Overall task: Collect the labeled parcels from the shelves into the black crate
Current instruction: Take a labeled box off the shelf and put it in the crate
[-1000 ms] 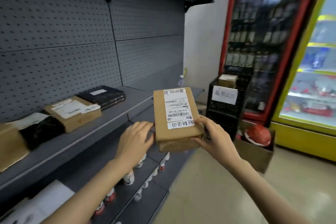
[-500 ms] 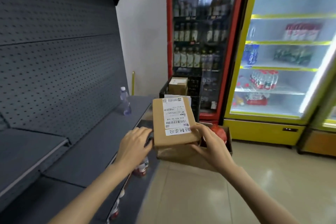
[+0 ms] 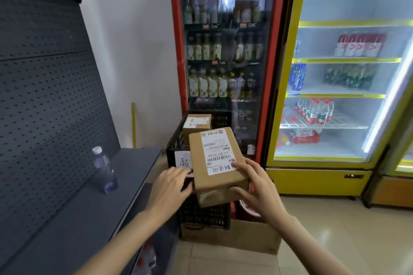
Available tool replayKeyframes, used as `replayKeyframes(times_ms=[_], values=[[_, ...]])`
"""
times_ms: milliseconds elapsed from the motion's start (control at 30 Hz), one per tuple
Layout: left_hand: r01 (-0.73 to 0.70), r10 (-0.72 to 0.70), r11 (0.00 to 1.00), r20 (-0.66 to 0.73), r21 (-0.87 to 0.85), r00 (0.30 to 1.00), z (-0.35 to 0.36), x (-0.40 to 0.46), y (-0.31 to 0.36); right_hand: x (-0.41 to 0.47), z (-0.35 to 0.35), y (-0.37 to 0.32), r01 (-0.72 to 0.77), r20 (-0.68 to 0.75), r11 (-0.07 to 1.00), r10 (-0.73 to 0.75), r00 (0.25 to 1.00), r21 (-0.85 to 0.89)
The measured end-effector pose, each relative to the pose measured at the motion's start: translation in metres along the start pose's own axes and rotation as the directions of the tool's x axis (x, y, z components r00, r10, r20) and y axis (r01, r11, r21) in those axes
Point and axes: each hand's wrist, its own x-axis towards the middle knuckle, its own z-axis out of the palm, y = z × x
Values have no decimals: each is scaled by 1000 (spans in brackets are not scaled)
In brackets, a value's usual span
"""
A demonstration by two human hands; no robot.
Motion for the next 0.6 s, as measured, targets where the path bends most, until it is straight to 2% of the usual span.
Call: replayKeyframes(times_ms=[267, 433, 600], values=[[-11, 13, 997, -33, 81, 999, 82, 163, -55, 148, 30, 115, 18, -46, 999, -16, 999, 33], [37, -37, 999, 10, 20, 999, 141, 239, -96, 224, 51, 178, 0, -16, 1000, 0, 1000, -5], [14, -14, 1000, 61, -3, 998, 202, 300, -148, 281, 94, 235, -40, -2, 999, 40, 999, -15]])
